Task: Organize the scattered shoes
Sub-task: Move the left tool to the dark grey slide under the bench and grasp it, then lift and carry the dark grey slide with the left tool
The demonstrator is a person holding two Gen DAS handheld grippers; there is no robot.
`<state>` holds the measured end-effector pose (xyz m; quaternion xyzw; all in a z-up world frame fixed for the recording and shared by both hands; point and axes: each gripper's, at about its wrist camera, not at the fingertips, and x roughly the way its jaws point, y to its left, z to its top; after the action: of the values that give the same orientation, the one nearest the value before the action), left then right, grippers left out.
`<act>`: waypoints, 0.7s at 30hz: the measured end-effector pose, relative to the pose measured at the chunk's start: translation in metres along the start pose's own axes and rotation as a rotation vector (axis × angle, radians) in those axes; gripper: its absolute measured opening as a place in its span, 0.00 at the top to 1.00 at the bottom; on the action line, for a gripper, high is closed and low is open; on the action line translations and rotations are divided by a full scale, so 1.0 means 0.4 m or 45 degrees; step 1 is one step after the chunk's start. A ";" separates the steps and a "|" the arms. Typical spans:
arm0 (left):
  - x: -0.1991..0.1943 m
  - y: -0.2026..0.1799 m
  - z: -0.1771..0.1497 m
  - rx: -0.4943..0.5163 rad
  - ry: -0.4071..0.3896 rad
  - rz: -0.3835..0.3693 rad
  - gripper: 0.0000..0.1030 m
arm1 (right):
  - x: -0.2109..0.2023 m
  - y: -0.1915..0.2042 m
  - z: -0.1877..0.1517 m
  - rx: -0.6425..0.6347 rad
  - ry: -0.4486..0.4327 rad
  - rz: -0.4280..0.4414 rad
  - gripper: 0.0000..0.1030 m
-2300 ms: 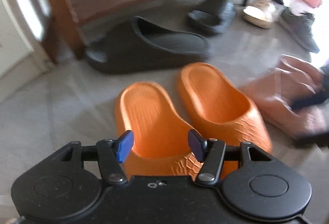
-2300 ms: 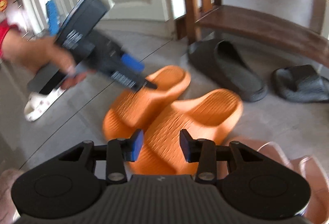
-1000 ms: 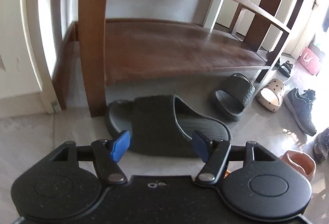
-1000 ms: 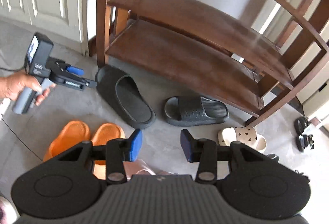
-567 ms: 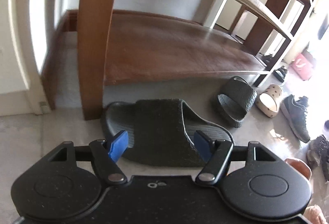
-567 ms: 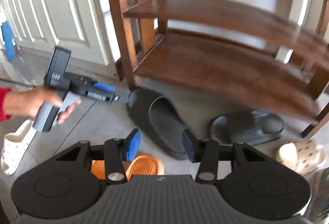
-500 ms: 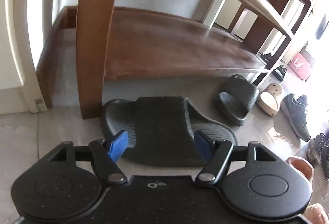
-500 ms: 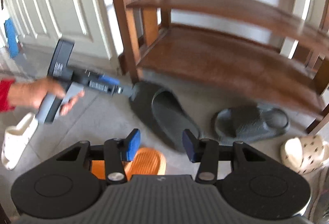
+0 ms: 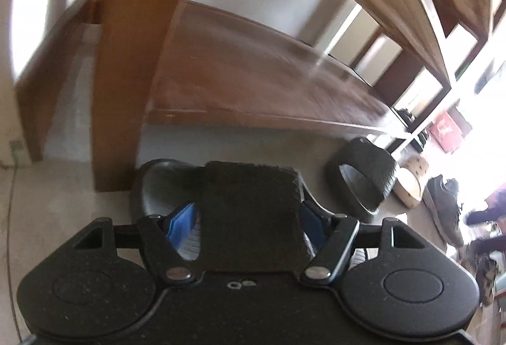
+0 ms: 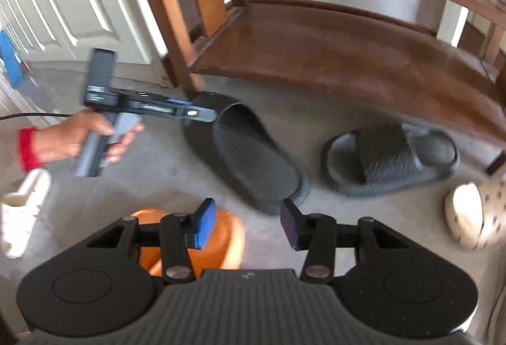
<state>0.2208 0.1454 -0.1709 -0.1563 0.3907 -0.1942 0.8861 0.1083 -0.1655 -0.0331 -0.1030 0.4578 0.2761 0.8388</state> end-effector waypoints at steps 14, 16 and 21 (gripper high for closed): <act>0.059 0.035 0.018 -0.050 0.072 -0.134 0.28 | 0.214 0.010 0.109 0.255 -0.129 -0.150 0.58; 0.075 0.035 0.020 -0.057 0.104 -0.185 0.28 | 0.219 0.031 0.105 0.225 -0.115 -0.155 0.58; 0.110 0.020 0.007 -0.007 0.167 -0.245 0.25 | 0.232 0.051 0.090 0.178 -0.109 -0.196 0.58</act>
<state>0.2517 0.1322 -0.2003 -0.1825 0.4316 -0.2869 0.8355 0.1622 -0.0993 -0.0879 -0.0674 0.4305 0.1825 0.8814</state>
